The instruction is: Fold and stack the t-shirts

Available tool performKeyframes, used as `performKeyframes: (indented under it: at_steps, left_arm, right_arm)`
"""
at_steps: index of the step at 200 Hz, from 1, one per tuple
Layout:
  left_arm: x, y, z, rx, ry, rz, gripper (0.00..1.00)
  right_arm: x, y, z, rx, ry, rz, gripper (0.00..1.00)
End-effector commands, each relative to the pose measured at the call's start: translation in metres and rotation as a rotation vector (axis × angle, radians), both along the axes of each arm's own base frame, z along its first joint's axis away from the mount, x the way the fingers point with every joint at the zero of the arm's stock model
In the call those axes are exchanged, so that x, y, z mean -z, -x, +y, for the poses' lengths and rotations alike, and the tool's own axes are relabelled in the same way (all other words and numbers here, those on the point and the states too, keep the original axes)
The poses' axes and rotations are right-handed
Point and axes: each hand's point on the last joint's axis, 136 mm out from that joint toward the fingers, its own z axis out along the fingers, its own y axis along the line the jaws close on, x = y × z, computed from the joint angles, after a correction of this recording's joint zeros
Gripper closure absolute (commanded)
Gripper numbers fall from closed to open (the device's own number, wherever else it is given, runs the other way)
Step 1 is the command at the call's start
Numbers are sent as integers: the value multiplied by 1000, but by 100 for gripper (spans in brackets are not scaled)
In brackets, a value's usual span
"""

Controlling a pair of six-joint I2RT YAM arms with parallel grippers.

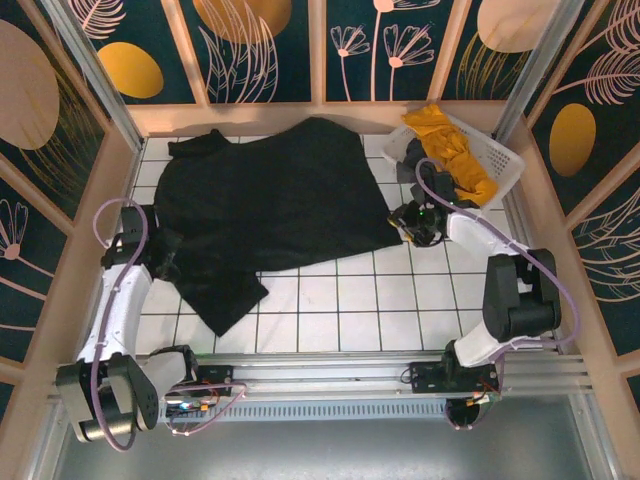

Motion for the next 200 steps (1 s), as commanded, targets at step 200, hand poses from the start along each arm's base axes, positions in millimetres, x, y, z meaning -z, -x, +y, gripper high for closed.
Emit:
performKeyframes:
  at_steps: [200]
  left_arm:
    - [133, 108, -111, 409, 135, 446, 78]
  right_arm:
    - [6, 21, -1, -78, 147, -28, 49]
